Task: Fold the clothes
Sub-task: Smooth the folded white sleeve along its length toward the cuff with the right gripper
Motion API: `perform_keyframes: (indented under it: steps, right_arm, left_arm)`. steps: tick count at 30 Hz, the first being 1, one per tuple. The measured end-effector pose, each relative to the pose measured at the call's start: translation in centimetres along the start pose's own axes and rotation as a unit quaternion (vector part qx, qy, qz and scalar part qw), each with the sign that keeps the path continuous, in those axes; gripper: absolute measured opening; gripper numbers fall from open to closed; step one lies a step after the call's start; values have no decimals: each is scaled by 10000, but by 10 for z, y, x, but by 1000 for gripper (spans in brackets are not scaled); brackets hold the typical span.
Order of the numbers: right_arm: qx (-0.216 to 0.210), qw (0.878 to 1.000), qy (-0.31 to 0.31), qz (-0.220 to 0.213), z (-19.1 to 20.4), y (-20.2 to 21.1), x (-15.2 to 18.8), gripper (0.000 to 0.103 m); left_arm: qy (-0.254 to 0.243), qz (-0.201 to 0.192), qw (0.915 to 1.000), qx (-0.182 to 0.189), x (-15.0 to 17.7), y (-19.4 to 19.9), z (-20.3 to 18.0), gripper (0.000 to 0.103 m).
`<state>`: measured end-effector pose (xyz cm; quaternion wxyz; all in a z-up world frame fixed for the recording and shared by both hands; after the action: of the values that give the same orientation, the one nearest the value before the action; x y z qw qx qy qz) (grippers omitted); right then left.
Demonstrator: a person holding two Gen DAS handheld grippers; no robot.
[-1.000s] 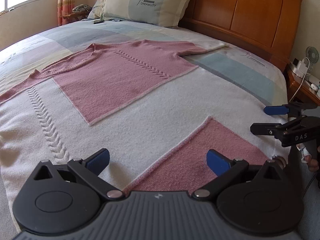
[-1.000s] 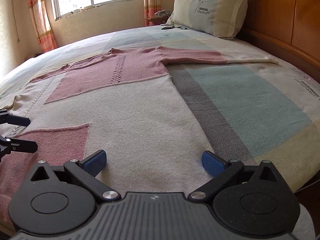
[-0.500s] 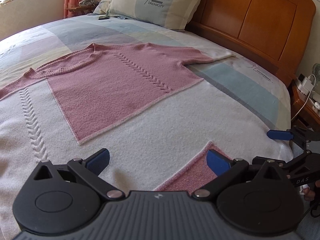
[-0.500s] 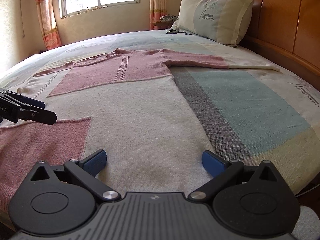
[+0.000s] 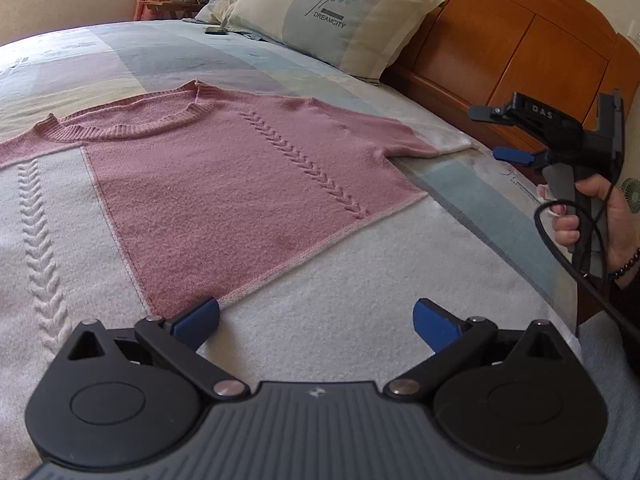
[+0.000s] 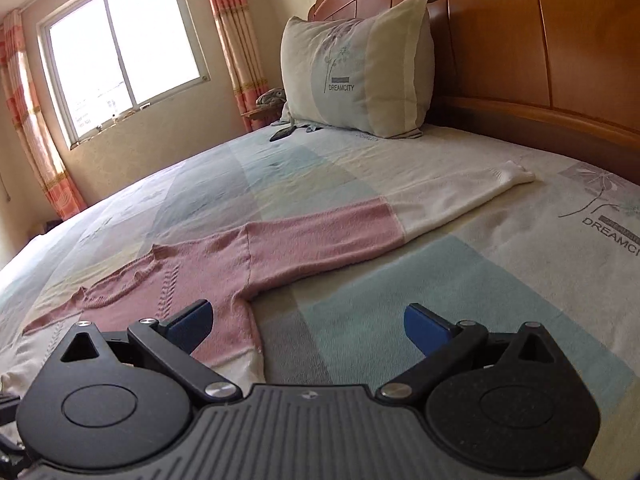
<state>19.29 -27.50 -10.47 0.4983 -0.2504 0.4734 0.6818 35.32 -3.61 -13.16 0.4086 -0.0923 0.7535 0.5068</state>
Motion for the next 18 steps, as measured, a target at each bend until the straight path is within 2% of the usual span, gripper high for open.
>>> perform_keyframes:
  steps: [3,11,18]
  right_arm:
    - [-73,9998,-190,76,-19,-41,-27,103]
    - [-266,9968,-696,277,-70,-149,-100,103]
    - [-152,9952,-624,741,-85,-200,-99,103]
  left_arm:
    - [73,-49,9998,166,1,1,5,102]
    - [9,-256,9996,109,4,-2,2,102]
    - [-167,-286,9994,-97,5,-3,-6,102]
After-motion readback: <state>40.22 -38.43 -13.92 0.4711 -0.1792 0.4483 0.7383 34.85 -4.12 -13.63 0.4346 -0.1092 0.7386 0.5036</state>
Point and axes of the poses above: each gripper's, at about its wrist camera, not at the fingertips, and y roughly against the way its jaws point, z to its left, x to its underside, the point moved 3 cm from there along -y, roughly the way its jaws point, and after that the axes turned 14 degrees about -x, right-handed, at the moved point
